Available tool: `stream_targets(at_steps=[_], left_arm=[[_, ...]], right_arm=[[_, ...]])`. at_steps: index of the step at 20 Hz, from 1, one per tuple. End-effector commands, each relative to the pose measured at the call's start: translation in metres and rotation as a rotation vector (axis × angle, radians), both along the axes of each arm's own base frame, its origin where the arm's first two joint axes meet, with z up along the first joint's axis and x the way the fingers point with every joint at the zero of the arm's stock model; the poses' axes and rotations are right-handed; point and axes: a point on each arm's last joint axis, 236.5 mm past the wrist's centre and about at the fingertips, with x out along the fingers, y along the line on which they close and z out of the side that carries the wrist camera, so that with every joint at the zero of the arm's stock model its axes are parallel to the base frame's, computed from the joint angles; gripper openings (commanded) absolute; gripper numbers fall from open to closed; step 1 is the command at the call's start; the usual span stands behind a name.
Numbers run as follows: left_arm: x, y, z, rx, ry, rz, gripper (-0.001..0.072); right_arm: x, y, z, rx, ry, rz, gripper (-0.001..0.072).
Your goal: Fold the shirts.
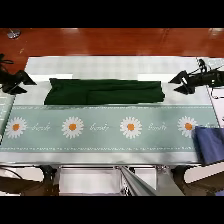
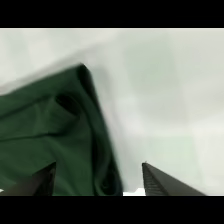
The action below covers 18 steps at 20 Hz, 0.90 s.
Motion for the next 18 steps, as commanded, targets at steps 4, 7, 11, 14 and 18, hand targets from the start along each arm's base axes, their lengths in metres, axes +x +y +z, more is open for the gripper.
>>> stream_targets(at_steps=[4, 7, 11, 14, 18], left_arm=[[-0.034, -0.089, 0.050, -0.030, -0.420, -0.084, 0.0700], [-0.058, -0.138, 0.061, -0.088, -0.440, -0.178, 0.0699], [-0.062, -0.185, 0.063, -0.144, -0.429, -0.293, 0.0275], [-0.062, -0.225, 0.066, -0.208, -0.434, -0.378, 0.0020], [-0.067, -0.296, 0.062, -0.182, -0.477, -0.606, 0.0018]], right_arm=[[-0.009, 0.055, -0.035, 0.097, 0.061, 0.062, 0.0619], [-0.003, 0.089, -0.033, 0.116, 0.050, 0.124, 0.0615], [0.004, 0.106, -0.012, 0.122, 0.020, 0.190, 0.0027], [-0.013, 0.088, 0.015, 0.014, 0.000, 0.270, 0.0025], [-0.061, 0.073, 0.070, -0.193, -0.108, 0.315, 0.0025]])
